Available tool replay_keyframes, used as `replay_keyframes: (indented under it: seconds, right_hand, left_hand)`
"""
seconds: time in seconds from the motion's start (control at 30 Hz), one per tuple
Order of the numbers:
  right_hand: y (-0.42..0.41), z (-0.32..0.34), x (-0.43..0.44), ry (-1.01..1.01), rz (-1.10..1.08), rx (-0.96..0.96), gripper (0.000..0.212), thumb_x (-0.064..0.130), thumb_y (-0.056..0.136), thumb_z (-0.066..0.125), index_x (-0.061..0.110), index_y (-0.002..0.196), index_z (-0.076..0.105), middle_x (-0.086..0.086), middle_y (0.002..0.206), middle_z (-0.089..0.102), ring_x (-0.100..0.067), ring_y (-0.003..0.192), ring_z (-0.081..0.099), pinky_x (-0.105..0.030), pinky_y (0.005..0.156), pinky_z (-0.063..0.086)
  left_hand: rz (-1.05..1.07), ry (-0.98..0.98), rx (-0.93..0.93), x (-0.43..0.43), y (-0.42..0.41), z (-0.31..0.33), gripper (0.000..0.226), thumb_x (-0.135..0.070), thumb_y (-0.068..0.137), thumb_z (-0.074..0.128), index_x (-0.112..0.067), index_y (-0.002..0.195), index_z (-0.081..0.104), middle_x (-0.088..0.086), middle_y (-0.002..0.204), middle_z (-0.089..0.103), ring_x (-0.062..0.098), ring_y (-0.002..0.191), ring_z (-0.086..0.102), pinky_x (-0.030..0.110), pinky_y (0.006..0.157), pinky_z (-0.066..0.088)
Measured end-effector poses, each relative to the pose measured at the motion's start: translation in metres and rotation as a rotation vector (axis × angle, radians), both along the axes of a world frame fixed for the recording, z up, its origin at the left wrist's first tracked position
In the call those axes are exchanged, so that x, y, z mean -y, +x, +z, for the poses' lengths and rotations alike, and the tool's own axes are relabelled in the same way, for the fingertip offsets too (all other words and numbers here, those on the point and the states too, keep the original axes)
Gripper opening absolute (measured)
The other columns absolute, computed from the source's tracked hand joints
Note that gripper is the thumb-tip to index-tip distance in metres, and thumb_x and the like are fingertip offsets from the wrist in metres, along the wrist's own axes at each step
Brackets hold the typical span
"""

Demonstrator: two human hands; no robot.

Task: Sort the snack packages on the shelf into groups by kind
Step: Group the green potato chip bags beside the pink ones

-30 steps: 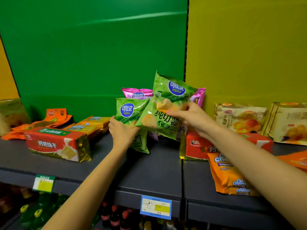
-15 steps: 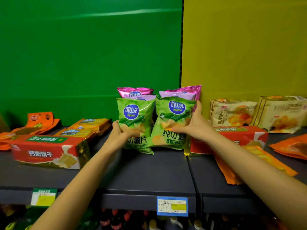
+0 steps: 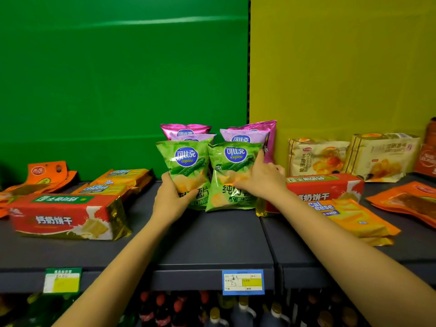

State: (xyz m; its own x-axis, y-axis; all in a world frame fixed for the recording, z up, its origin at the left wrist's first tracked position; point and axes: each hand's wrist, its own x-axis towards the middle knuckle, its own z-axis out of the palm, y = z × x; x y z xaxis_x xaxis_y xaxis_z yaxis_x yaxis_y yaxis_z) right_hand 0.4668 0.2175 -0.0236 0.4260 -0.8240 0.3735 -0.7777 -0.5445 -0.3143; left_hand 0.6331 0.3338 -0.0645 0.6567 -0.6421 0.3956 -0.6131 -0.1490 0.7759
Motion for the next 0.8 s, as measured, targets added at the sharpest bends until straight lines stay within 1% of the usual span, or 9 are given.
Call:
replay_keyframes:
  seconds: [0.1,0.27,0.37,0.43,0.5,0.57,0.67,0.73,0.8]
  right_hand:
    - [0.000,-0.003,0.000,0.035,0.018,0.034,0.100,0.066,0.072,0.055,0.004,0.142,0.022,-0.015,0.133,0.052,-0.031,0.127,0.044,-0.041,0.103,0.030]
    - [-0.010,0.003,-0.002,0.096,0.092,0.038,0.087,0.064,0.068,0.061,0.007,0.130,0.039,-0.014,0.132,0.051,-0.034,0.124,0.042,-0.043,0.098,0.039]
    - [-0.021,0.011,0.001,0.112,0.140,-0.026,0.078,0.068,0.068,0.059,0.010,0.119,0.051,-0.010,0.125,0.058,-0.030,0.117,0.049,-0.043,0.095,0.044]
    - [-0.031,0.016,0.002,0.107,0.171,-0.035,0.068,0.063,0.074,0.058,0.008,0.114,0.057,-0.011,0.120,0.060,-0.030,0.114,0.052,-0.041,0.093,0.044]
    - [-0.046,0.021,0.004,0.095,0.195,0.004,0.058,0.052,0.080,0.059,0.007,0.117,0.059,-0.011,0.123,0.060,-0.029,0.116,0.054,-0.038,0.096,0.043]
    - [-0.065,0.026,0.007,0.097,0.215,0.047,0.049,0.038,0.084,0.062,0.007,0.122,0.058,-0.011,0.127,0.059,-0.025,0.118,0.054,-0.029,0.097,0.040]
    - [-0.097,0.029,0.016,0.116,0.273,0.062,0.039,0.024,0.085,0.064,0.006,0.118,0.060,-0.009,0.125,0.061,-0.018,0.115,0.054,-0.016,0.085,0.034]
    - [-0.116,0.027,0.025,0.131,0.295,0.078,0.038,0.020,0.083,0.067,0.006,0.117,0.061,-0.008,0.124,0.061,-0.012,0.109,0.053,-0.012,0.081,0.031]
    - [-0.132,0.023,0.040,0.135,0.292,0.088,0.042,0.022,0.080,0.070,0.008,0.119,0.060,-0.007,0.125,0.060,-0.013,0.113,0.053,-0.014,0.086,0.033]
  left_hand:
    - [-0.028,0.004,-0.008,-0.003,0.001,0.003,0.062,-0.020,0.074,0.077,-0.002,0.121,0.040,0.015,0.127,0.058,0.031,0.116,0.055,0.045,0.098,0.046]
    - [-0.041,-0.016,-0.057,-0.008,0.002,0.005,0.063,-0.019,0.074,0.077,-0.004,0.124,0.040,0.015,0.128,0.057,0.031,0.117,0.055,0.046,0.099,0.045]
    - [-0.036,-0.038,-0.075,-0.013,0.001,0.007,0.063,-0.021,0.075,0.076,-0.005,0.126,0.041,0.013,0.128,0.057,0.029,0.116,0.055,0.038,0.095,0.046]
    - [-0.036,-0.059,-0.078,-0.015,0.003,0.008,0.068,-0.023,0.075,0.076,-0.005,0.129,0.040,0.013,0.130,0.056,0.028,0.116,0.054,0.034,0.091,0.043]
    - [-0.025,-0.068,-0.065,-0.017,0.004,0.009,0.074,-0.024,0.075,0.077,-0.004,0.134,0.037,0.014,0.132,0.054,0.030,0.118,0.053,0.035,0.092,0.042]
    - [-0.016,-0.072,-0.033,-0.018,0.005,0.009,0.077,-0.025,0.074,0.077,-0.004,0.136,0.035,0.016,0.134,0.053,0.031,0.119,0.052,0.036,0.095,0.041]
    - [0.006,-0.081,0.045,-0.020,0.008,0.006,0.076,-0.024,0.074,0.077,-0.001,0.135,0.038,0.018,0.133,0.051,0.032,0.120,0.052,0.041,0.098,0.043]
    - [0.040,-0.105,0.097,-0.023,0.008,0.004,0.072,-0.024,0.075,0.076,0.001,0.132,0.040,0.019,0.130,0.051,0.034,0.118,0.052,0.046,0.099,0.044]
    - [0.097,-0.126,0.132,-0.028,0.006,0.003,0.067,-0.026,0.076,0.074,0.000,0.129,0.043,0.019,0.128,0.052,0.034,0.117,0.053,0.048,0.098,0.045]
